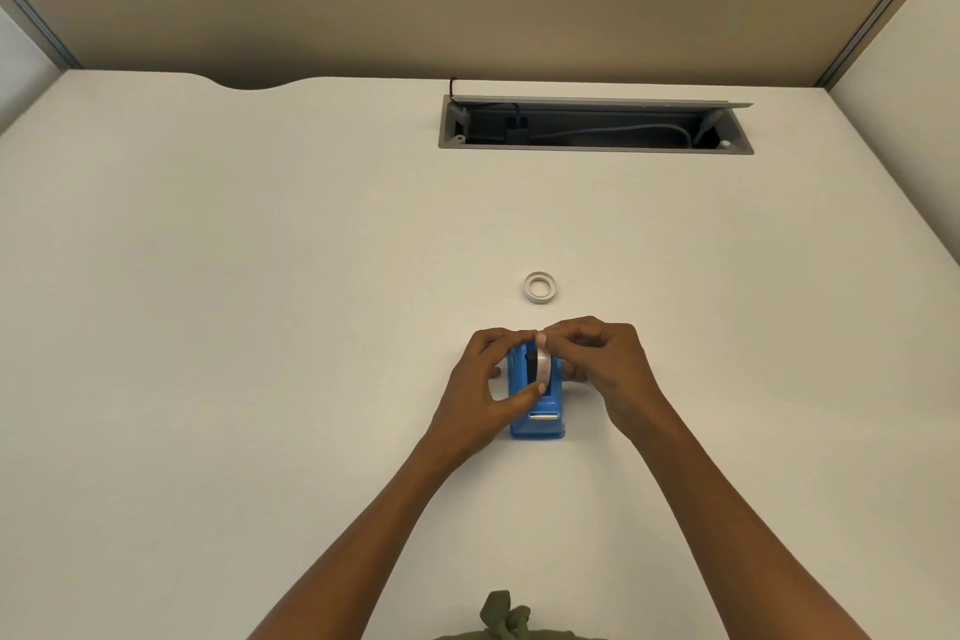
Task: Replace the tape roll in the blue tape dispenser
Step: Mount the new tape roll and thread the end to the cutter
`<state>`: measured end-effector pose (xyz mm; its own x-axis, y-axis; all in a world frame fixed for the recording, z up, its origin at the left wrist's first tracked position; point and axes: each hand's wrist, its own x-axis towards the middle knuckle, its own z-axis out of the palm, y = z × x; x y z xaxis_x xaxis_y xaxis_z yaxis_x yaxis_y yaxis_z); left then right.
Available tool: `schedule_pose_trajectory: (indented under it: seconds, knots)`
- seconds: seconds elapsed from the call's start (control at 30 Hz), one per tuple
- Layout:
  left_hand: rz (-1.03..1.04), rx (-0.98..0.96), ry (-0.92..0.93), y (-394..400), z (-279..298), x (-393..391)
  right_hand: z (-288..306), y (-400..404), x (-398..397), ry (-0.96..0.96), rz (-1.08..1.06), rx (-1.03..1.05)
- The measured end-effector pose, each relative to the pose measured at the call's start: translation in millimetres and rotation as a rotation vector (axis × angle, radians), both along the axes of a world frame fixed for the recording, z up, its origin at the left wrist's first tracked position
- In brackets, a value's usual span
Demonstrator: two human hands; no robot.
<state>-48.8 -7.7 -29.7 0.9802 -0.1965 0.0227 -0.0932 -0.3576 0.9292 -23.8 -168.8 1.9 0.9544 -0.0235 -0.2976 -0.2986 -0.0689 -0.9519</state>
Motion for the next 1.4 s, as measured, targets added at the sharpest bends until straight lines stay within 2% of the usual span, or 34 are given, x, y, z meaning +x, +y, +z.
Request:
schedule_pose_trajectory:
  seconds: [0.43, 0.57, 0.67, 0.83, 1.4]
  knots:
    - [0.019, -0.040, -0.024, -1, 2, -3, 3, 1, 0, 0.044, -0.016, 0.028]
    - [0.009, -0.028, -0.005, -1, 4, -2, 0, -8, -10, -0.051, 0.068, 0.018]
    - [0.011, -0.038, 0.007, -1, 7, -2, -5, -15, -17, -0.156, 0.134, -0.057]
    - [0.009, -0.042, 0.024, -2, 9, -1, -8, -15, -20, -0.219, 0.188, -0.158]
    - [0.036, -0.099, 0.016, -4, 9, -4, -12, -11, -15, -0.206, 0.232, -0.210]
